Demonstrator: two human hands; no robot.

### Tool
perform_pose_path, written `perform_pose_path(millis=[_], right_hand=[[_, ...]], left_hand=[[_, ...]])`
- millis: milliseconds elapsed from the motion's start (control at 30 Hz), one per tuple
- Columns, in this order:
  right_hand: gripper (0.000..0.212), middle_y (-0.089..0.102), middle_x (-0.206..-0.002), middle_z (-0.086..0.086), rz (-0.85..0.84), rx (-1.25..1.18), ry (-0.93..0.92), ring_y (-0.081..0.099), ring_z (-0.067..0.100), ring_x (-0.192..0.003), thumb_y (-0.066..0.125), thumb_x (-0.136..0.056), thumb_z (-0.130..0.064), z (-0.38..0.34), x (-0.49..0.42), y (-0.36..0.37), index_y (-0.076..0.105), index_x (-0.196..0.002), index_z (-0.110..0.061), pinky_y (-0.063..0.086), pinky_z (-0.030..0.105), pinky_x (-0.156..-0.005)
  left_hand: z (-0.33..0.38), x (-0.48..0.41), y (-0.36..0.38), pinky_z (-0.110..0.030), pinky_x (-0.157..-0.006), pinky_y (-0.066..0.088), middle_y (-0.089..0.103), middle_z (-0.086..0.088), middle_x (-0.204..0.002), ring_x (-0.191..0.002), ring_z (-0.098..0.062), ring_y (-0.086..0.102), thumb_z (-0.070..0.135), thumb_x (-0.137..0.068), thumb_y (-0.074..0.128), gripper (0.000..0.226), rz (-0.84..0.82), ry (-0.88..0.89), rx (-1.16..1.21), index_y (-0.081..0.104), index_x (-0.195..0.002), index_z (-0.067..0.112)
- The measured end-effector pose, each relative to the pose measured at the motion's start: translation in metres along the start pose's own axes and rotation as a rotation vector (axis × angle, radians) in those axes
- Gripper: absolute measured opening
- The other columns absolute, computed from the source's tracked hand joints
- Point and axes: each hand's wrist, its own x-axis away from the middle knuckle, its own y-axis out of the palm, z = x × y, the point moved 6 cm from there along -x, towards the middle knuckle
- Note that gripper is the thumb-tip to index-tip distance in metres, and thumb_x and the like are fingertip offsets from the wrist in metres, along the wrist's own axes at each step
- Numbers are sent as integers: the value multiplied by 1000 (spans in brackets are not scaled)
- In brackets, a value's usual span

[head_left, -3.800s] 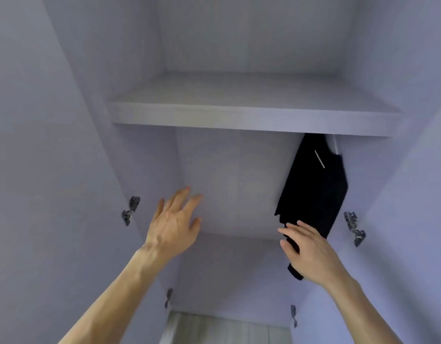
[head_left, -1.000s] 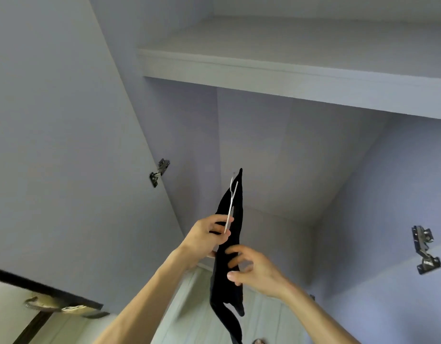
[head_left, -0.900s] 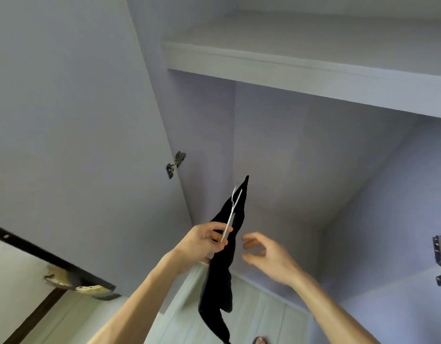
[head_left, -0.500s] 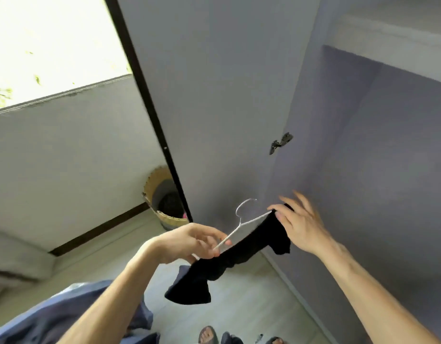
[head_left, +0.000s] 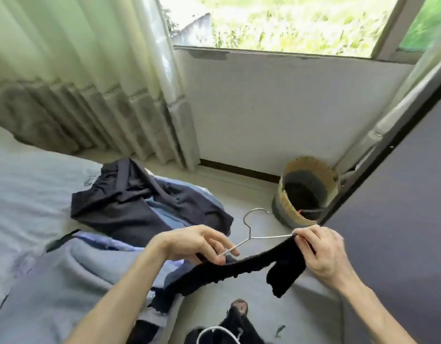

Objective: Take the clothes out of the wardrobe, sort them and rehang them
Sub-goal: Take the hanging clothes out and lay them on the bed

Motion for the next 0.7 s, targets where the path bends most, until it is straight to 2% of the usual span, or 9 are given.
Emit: perform_pose_path(millis=[100, 133, 200, 367, 433, 500, 600, 700], right_hand=[[29, 65, -96, -8, -85, -64, -123, 60, 20, -85, 43, -99, -39, -36, -20, 22, 68, -103, -26, 46, 44, -79], [29, 65, -96, -6, -107, -80, -163, 59, 21, -85, 43, -99, -38, -50, -26, 31, 68, -103, -24, 46, 43, -79], [26, 64, -96, -5, -147, -98, -246, 57, 20, -86, 44, -99, -38, -81, -37, 48, 67, -103, -26, 46, 43, -79], [17, 62, -96, -9, -222, -160, -409, 54, 17, -88, 49, -98, -35, -166, -55, 79, 64, -104, -33, 41, 40, -84], [15, 62, -99, -10, -267, -192, -467, 53, 16, -91, 51, -101, -33, -203, -62, 90, 65, -105, -32, 41, 39, -85], [14, 63, -101, -8, -299, -238, -502, 53, 19, -93, 53, -100, -30, -241, -72, 100, 66, -106, -29, 43, 40, -83], [16, 57, -99, -14, -340, -291, -553, 51, 18, -95, 50, -101, -36, -307, -91, 115, 63, -107, -33, 44, 38, -84], [15, 54, -95, -14, -367, -319, -585, 53, 22, -100, 47, -101, -41, -379, -107, 138, 60, -108, -36, 45, 43, -87]], left_hand=[[-38, 37, 0, -27, -77, 37, 62, 4, -85, -86, -11, 57, -1, -88, 58, 35, 185, -4, 95, 71, -114, 17], [-50, 49, 1, -26, -78, 38, 61, 3, -86, -86, -11, 57, 1, -89, 59, 31, 251, 0, 131, 72, -112, 18], [-72, 73, 3, -22, -77, 40, 61, 1, -89, -85, -11, 57, 9, -91, 63, 23, 368, 4, 213, 73, -108, 19], [-123, 140, 8, -26, -75, 40, 66, 2, -84, -79, -17, 66, 31, -91, 65, 16, 661, 6, 311, 74, -100, 21], [-136, 170, 7, -23, -73, 46, 66, -3, -81, -68, -20, 65, 26, -94, 67, 18, 787, 36, 357, 73, -101, 11], [-147, 203, 2, -19, -65, 47, 66, 1, -76, -60, -16, 57, 23, -94, 67, 20, 932, 77, 397, 72, -102, 5], [-161, 259, -15, -15, -59, 41, 62, 3, -72, -56, -10, 46, 21, -94, 66, 18, 1182, 147, 406, 74, -98, 5], [-183, 314, -40, -14, -58, 36, 58, 5, -68, -55, -7, 42, 21, -93, 67, 16, 1377, 176, 414, 76, -96, 8]])
